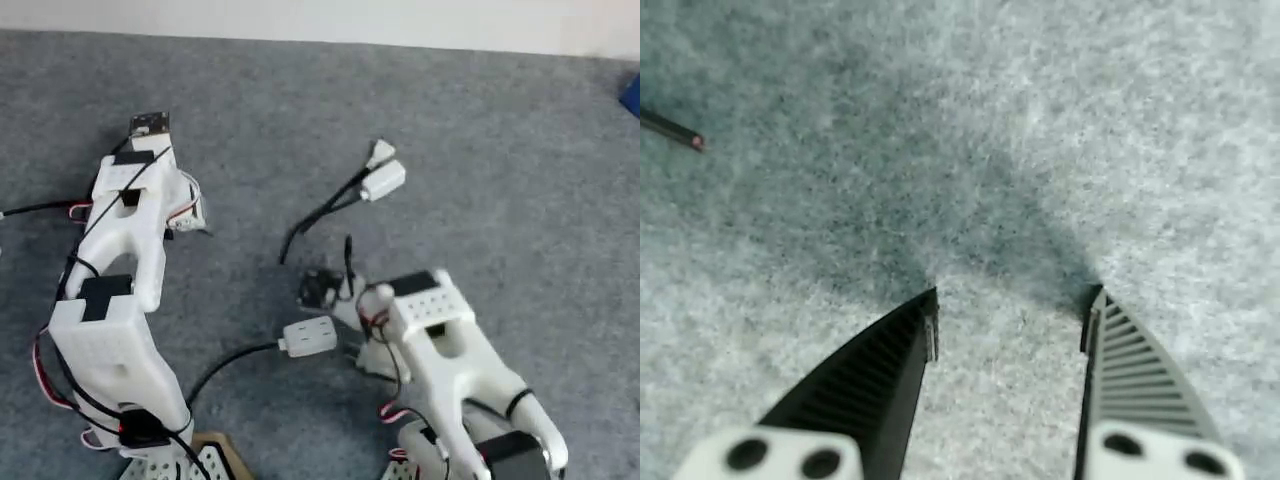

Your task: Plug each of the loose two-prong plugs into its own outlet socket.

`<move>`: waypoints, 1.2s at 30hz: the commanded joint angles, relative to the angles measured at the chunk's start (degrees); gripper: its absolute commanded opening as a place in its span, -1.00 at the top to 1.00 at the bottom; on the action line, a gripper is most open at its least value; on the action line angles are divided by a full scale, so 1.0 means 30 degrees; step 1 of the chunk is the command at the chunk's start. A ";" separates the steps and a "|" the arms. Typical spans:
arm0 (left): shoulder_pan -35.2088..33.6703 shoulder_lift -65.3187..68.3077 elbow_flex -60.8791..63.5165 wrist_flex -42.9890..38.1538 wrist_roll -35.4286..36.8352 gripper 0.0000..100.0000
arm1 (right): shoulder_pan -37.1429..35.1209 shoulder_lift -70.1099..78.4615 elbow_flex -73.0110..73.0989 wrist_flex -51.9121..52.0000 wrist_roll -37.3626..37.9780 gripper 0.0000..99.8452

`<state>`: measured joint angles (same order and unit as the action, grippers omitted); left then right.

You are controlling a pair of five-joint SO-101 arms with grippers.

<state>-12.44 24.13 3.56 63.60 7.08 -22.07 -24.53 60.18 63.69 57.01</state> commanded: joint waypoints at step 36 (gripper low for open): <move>0.0366 -0.0308 0.0015 -0.0176 -0.0205 0.51 | 0.2095 -0.0864 0.3736 -0.3326 -0.3077 0.96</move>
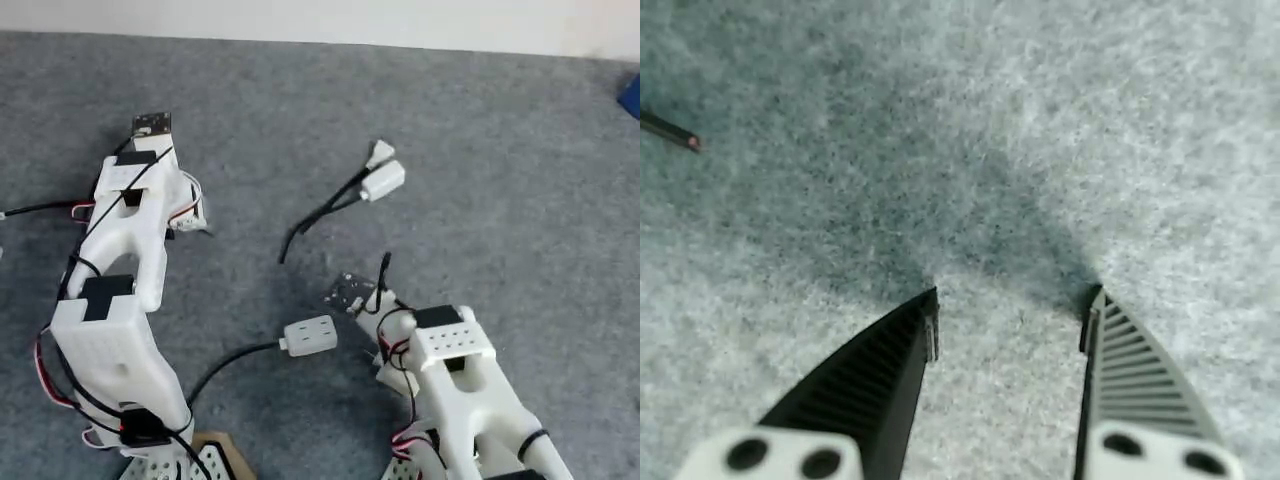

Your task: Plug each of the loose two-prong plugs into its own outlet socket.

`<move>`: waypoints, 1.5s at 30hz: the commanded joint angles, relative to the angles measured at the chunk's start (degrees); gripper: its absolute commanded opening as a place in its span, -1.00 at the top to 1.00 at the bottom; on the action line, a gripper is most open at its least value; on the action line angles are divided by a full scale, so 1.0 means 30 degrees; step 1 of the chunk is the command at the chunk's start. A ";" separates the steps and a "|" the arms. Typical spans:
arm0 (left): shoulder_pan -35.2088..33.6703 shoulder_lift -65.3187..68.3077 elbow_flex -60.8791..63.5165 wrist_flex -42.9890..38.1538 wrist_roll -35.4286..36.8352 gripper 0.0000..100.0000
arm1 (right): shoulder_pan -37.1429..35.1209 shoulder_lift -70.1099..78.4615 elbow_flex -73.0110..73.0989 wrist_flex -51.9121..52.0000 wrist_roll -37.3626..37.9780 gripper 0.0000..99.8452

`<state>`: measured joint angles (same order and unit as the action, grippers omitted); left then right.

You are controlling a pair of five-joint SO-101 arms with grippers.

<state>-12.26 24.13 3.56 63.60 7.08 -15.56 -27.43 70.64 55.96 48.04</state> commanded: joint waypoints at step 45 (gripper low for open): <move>0.2330 -3.3597 2.0674 -0.0791 -0.5597 0.14 | -0.7458 -0.2154 -0.8161 -0.3414 -1.0667 0.98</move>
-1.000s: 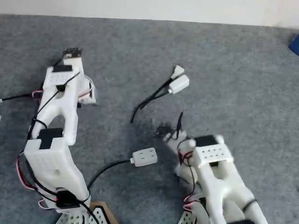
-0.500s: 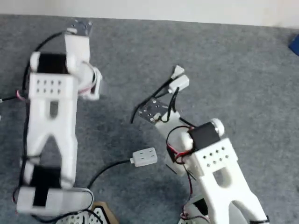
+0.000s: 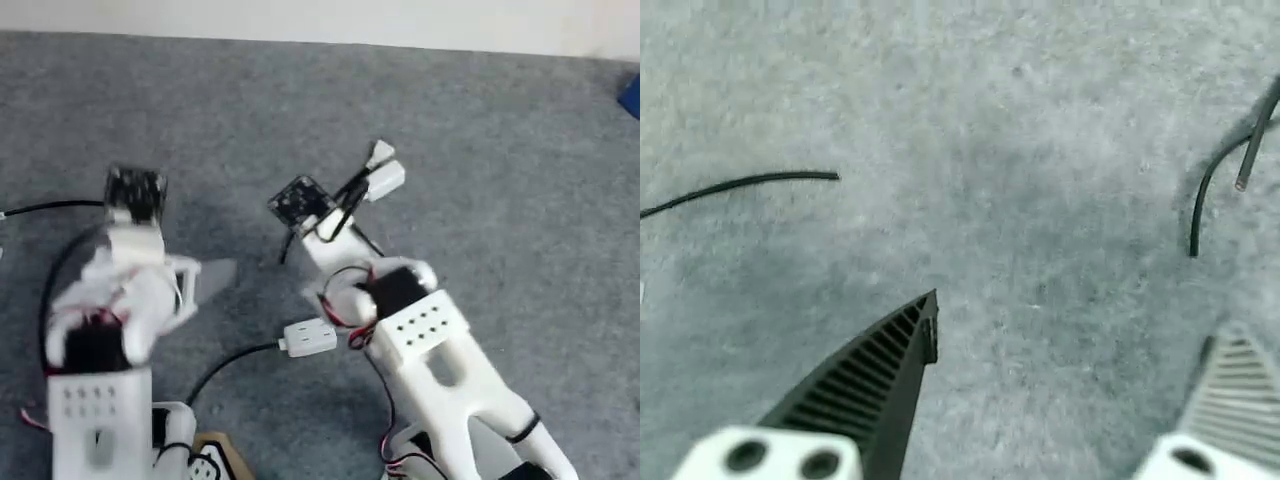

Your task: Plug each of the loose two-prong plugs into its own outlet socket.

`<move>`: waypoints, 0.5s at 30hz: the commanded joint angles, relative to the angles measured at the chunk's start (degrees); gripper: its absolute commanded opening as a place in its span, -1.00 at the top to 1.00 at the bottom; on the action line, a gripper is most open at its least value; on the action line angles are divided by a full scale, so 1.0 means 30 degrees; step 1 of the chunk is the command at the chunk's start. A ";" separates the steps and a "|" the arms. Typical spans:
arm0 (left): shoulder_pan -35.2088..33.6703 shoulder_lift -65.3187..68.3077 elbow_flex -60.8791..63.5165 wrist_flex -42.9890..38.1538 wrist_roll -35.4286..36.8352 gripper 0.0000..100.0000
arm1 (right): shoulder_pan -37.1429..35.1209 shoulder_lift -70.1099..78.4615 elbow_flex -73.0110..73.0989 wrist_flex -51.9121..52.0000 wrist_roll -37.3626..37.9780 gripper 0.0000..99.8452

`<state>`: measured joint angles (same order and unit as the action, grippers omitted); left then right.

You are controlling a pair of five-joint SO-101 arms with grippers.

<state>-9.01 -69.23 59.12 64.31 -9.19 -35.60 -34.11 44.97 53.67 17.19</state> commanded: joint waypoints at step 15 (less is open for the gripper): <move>0.2711 -0.1538 0.2037 -0.2755 0.2227 0.07 | -0.2183 -0.0161 0.2828 -0.2769 0.0029 0.98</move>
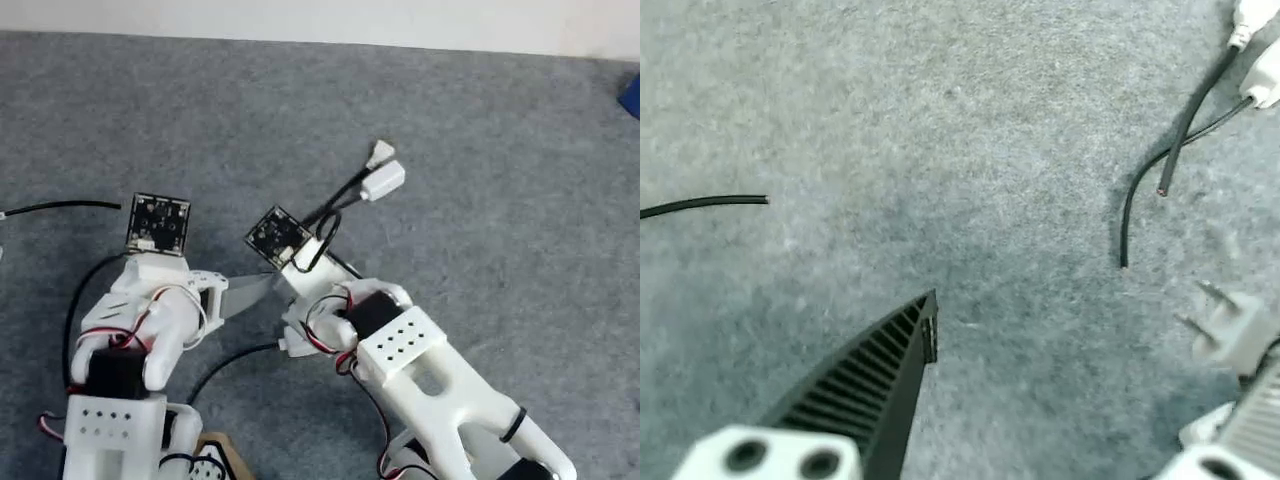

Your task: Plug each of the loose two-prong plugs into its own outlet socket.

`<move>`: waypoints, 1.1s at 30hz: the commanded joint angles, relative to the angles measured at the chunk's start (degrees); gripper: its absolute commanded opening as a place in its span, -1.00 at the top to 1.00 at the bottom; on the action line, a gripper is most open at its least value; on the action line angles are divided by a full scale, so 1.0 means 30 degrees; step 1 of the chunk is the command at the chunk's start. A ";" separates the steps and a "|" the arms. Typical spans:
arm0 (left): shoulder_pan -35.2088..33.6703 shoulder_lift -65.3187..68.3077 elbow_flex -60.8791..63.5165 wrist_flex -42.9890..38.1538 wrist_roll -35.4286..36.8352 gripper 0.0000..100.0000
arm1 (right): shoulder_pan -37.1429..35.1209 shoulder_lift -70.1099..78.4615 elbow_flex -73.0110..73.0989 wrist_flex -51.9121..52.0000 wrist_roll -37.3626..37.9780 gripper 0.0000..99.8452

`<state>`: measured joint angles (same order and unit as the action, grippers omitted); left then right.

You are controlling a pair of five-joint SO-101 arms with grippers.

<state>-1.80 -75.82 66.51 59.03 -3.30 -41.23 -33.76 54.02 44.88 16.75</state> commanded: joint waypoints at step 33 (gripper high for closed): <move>0.1626 0.4908 0.1363 -0.3751 0.0147 0.07 | -0.1802 -0.3853 -0.5084 0.5319 0.0410 0.98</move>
<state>1.10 -60.97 70.64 47.96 -2.95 -45.71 -47.12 45.85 61.05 16.48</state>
